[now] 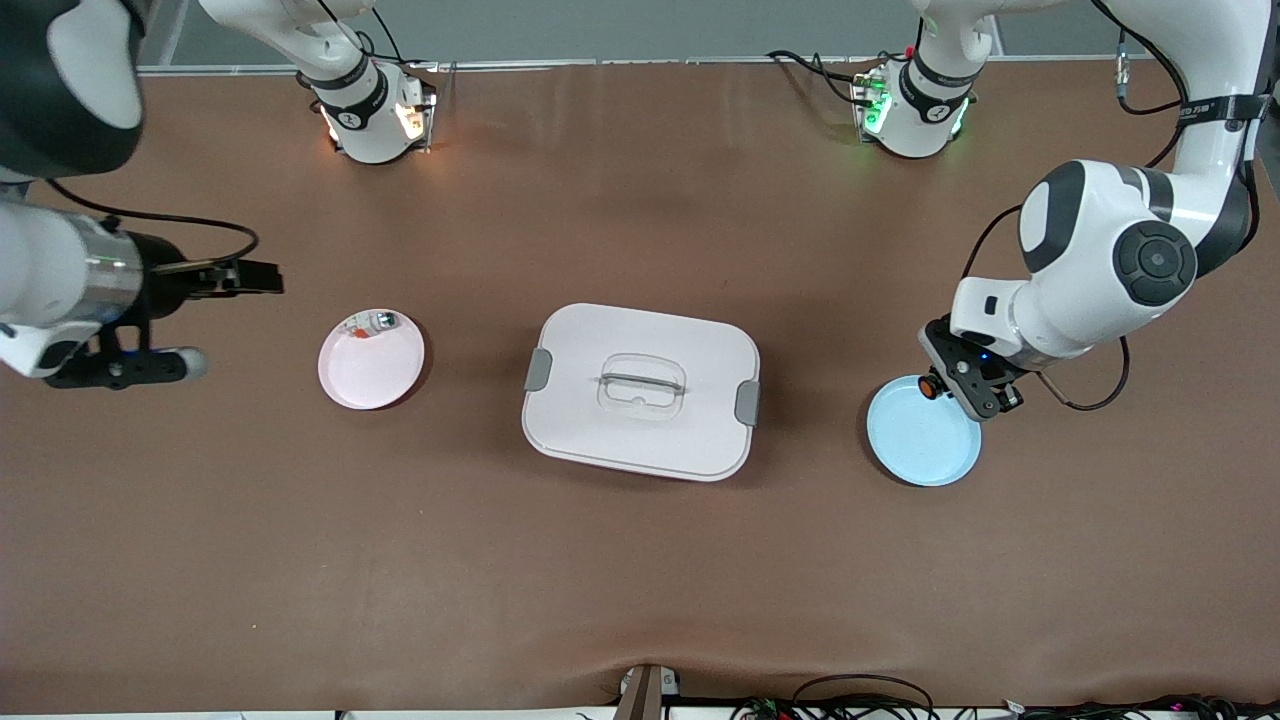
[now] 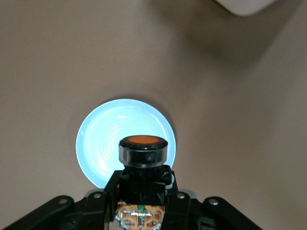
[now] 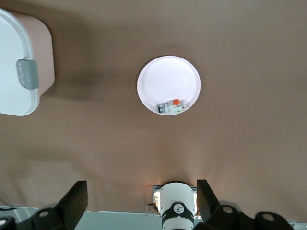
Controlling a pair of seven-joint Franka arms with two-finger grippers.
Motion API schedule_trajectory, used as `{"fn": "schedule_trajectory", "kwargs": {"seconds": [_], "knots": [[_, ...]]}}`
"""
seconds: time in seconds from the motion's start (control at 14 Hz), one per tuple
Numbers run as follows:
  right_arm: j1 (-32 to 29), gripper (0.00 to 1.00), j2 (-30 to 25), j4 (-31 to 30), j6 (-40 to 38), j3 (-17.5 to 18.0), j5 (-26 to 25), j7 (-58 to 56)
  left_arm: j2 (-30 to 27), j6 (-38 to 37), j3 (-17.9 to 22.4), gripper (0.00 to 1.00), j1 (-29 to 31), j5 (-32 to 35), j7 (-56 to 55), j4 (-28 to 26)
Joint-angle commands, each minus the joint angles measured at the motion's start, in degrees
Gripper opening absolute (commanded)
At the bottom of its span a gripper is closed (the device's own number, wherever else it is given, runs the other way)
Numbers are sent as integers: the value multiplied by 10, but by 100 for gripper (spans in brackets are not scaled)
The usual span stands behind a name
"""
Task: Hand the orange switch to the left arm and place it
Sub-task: 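Lower the switch onto the blue plate with the left gripper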
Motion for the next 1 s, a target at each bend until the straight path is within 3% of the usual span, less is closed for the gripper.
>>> {"fn": "schedule_trajectory", "kwargs": {"seconds": [0.0, 0.21, 0.43, 0.64, 0.93], "knots": [[-18, 100, -8, -12, -8, 11, -9, -11, -2, 33, -5, 0, 16, 10, 83, -23], [-13, 100, -5, -41, -2, 11, -57, -11, 23, 63, -5, 0, 30, 10, 174, -27], [-12, 100, -5, -49, -5, 11, -61, -11, 53, 101, -5, 0, 47, 10, 277, -28], [-21, 100, -7, -63, 1, 11, -65, -11, 72, 108, -5, 0, 50, 10, 301, -29], [-28, 100, -19, -76, 42, 11, -65, -10, 88, 171, -5, 0, 50, 33, 325, -62]]}}
